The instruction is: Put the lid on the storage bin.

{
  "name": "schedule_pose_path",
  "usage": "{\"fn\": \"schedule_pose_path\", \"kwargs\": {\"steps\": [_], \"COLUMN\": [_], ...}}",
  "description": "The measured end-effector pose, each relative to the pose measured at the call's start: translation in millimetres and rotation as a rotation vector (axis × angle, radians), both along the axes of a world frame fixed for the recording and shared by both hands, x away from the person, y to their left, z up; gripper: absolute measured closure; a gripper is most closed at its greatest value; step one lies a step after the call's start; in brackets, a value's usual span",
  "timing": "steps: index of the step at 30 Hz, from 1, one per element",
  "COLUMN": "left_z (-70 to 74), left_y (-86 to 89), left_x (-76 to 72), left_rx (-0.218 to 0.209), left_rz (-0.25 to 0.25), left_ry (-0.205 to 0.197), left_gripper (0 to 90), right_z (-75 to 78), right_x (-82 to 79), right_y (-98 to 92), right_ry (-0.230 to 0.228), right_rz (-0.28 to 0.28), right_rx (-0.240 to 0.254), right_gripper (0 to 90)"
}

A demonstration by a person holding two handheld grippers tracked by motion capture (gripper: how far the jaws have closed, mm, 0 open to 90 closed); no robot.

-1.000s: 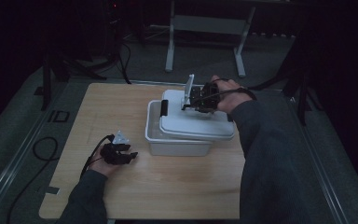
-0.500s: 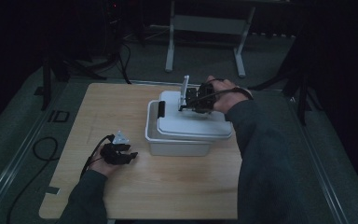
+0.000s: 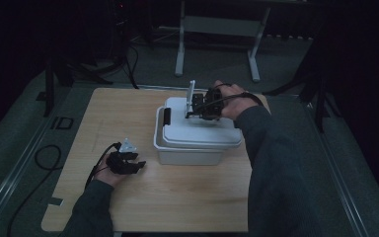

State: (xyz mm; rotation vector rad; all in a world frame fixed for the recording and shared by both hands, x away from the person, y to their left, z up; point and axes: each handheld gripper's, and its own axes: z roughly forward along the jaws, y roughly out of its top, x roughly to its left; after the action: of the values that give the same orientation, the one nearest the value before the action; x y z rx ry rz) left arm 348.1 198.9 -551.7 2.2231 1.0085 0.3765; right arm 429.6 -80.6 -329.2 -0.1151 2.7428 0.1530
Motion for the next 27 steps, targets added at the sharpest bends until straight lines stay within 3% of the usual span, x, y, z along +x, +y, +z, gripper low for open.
{"fn": "schedule_pose_path", "kwargs": {"steps": [27], "left_z": [-0.1], "left_y": [0.1], "left_x": [0.1], "left_rx": [-0.001], "left_rz": [-0.002], "left_ry": [-0.001], "left_gripper": [50.8], "right_z": [-4.4], "right_x": [-0.6], "right_y": [22.5], "right_ry": [0.014], "right_rz": [0.023], "right_rx": [-0.008], "right_gripper": [84.3]}}
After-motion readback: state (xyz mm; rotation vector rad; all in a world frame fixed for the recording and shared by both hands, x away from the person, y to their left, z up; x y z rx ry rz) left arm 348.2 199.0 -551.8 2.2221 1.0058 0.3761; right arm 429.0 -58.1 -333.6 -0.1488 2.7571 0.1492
